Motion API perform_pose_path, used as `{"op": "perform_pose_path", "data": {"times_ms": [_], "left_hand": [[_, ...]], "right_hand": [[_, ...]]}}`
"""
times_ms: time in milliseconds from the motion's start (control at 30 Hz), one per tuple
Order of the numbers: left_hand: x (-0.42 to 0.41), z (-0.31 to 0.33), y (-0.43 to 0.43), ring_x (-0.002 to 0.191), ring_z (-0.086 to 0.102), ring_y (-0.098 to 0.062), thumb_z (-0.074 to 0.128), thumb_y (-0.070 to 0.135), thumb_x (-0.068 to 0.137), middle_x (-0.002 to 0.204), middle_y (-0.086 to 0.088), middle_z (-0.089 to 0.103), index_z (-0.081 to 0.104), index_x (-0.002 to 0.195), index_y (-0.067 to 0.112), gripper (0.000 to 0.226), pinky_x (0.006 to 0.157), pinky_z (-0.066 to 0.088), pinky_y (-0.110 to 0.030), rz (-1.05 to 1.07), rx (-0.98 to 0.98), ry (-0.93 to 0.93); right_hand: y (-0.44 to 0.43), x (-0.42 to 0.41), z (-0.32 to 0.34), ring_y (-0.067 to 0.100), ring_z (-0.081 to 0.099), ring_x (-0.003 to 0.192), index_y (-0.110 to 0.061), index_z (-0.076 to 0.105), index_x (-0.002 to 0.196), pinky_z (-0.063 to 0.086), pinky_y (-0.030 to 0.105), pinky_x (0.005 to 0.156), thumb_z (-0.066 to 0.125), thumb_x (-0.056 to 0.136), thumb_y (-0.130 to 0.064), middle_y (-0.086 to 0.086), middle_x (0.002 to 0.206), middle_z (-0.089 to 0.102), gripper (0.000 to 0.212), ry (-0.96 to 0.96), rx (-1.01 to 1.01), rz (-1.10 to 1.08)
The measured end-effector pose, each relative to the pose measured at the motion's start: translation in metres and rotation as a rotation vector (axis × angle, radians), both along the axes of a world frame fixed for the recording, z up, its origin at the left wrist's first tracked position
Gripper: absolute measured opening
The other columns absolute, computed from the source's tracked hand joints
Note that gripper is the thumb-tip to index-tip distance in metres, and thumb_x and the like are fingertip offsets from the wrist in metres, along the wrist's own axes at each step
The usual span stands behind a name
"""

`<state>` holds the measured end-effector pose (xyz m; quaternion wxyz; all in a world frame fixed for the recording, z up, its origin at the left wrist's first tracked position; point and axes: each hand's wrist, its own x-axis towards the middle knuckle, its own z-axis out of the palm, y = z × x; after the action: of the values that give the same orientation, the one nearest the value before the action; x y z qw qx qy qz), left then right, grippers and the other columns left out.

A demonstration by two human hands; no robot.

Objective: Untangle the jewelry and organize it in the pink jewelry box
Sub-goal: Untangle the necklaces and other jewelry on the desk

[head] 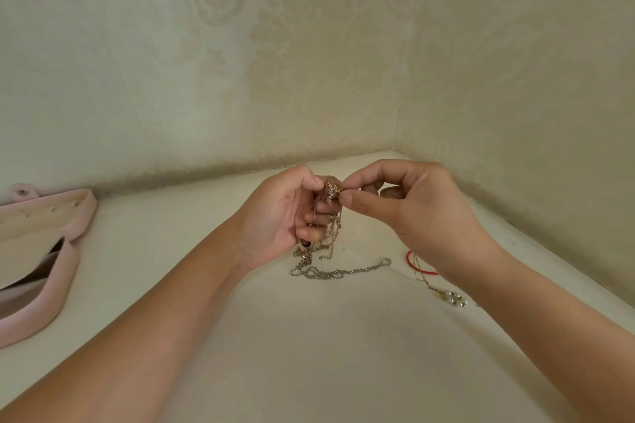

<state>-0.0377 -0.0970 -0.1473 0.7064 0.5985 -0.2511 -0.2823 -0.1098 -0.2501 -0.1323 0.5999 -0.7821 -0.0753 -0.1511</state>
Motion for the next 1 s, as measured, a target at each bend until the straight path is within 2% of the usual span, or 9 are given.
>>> {"op": "perform_pose_path", "data": {"times_ms": [100, 233, 300, 367, 433, 633, 733, 800, 1000], "left_hand": [[-0.001, 0.002, 0.002, 0.05, 0.026, -0.005, 0.053, 0.027, 0.072, 0.059, 0.006, 0.035, 0.064, 0.077, 0.014, 0.017, 0.04, 0.019, -0.016, 0.022, 0.017, -0.035], [-0.002, 0.002, 0.001, 0.049, 0.023, -0.004, 0.065, 0.029, 0.076, 0.055, 0.012, 0.031, 0.059, 0.107, 0.003, 0.041, 0.041, 0.02, -0.013, 0.068, 0.108, -0.16], [-0.004, 0.002, 0.002, 0.048, 0.025, -0.003, 0.063, 0.026, 0.077, 0.055, 0.013, 0.038, 0.062, 0.099, 0.004, 0.031, 0.04, 0.022, -0.012, 0.094, 0.103, -0.193], [-0.004, 0.005, 0.002, 0.047, 0.026, -0.002, 0.063, 0.022, 0.075, 0.054, 0.015, 0.043, 0.068, 0.075, 0.018, 0.007, 0.04, 0.024, -0.011, 0.11, 0.084, -0.21], [-0.004, 0.006, 0.003, 0.046, 0.027, -0.002, 0.064, 0.02, 0.074, 0.053, 0.015, 0.045, 0.066, 0.06, 0.026, 0.016, 0.04, 0.024, -0.011, 0.119, 0.075, -0.217], [-0.005, 0.005, 0.001, 0.049, 0.028, -0.003, 0.07, 0.019, 0.069, 0.058, 0.012, 0.044, 0.071, 0.064, 0.028, 0.01, 0.042, 0.022, -0.013, 0.124, 0.104, -0.241], [-0.005, 0.004, 0.0, 0.05, 0.029, -0.005, 0.072, 0.019, 0.066, 0.059, 0.008, 0.04, 0.07, 0.064, 0.028, 0.01, 0.042, 0.025, -0.013, 0.144, 0.108, -0.256], [-0.005, 0.005, 0.001, 0.049, 0.03, -0.004, 0.072, 0.018, 0.067, 0.058, 0.01, 0.042, 0.071, 0.066, 0.029, 0.011, 0.042, 0.026, -0.012, 0.128, 0.11, -0.26], [-0.007, 0.007, 0.001, 0.05, 0.031, -0.003, 0.073, 0.013, 0.069, 0.061, 0.013, 0.051, 0.073, 0.074, 0.027, 0.015, 0.041, 0.026, -0.011, 0.071, 0.104, -0.241]], "right_hand": [[-0.002, 0.002, 0.0, 0.004, 0.026, 0.04, -0.022, 0.072, 0.074, 0.023, 0.011, 0.039, 0.072, 0.08, -0.011, -0.007, 0.054, 0.038, 0.013, -0.051, 0.013, -0.039], [-0.003, 0.0, 0.001, 0.005, 0.025, 0.042, -0.026, 0.074, 0.075, 0.024, 0.01, 0.041, 0.073, 0.08, -0.014, -0.009, 0.05, 0.033, 0.013, -0.089, -0.019, -0.047], [-0.004, -0.001, 0.001, 0.005, 0.026, 0.042, -0.027, 0.075, 0.074, 0.024, 0.009, 0.042, 0.075, 0.078, -0.016, -0.009, 0.049, 0.033, 0.012, -0.089, -0.025, -0.05], [-0.006, 0.0, 0.002, 0.005, 0.028, 0.043, -0.027, 0.075, 0.073, 0.026, 0.009, 0.042, 0.076, 0.076, -0.017, -0.007, 0.05, 0.037, 0.01, -0.092, -0.022, -0.061], [-0.008, 0.0, 0.002, 0.004, 0.031, 0.044, -0.026, 0.076, 0.073, 0.027, 0.009, 0.043, 0.077, 0.074, -0.018, -0.003, 0.053, 0.044, 0.008, -0.091, -0.015, -0.058], [-0.007, 0.001, -0.002, 0.004, 0.033, 0.042, -0.021, 0.072, 0.079, 0.028, 0.011, 0.042, 0.071, 0.081, -0.014, -0.015, 0.053, 0.052, 0.008, -0.045, 0.08, -0.019], [-0.006, 0.003, -0.006, 0.01, 0.049, 0.052, -0.017, 0.067, 0.082, 0.042, 0.027, 0.061, 0.065, 0.085, -0.01, -0.011, 0.072, 0.06, 0.008, -0.015, 0.121, 0.048], [-0.006, 0.004, -0.008, 0.01, 0.047, 0.054, -0.016, 0.064, 0.082, 0.04, 0.032, 0.065, 0.062, 0.087, -0.01, -0.008, 0.074, 0.059, 0.009, 0.011, 0.168, 0.089], [-0.006, 0.004, -0.004, 0.003, 0.037, 0.047, -0.017, 0.061, 0.081, 0.031, 0.014, 0.048, 0.059, 0.089, -0.01, -0.013, 0.065, 0.058, 0.01, -0.001, 0.196, 0.041]]}}
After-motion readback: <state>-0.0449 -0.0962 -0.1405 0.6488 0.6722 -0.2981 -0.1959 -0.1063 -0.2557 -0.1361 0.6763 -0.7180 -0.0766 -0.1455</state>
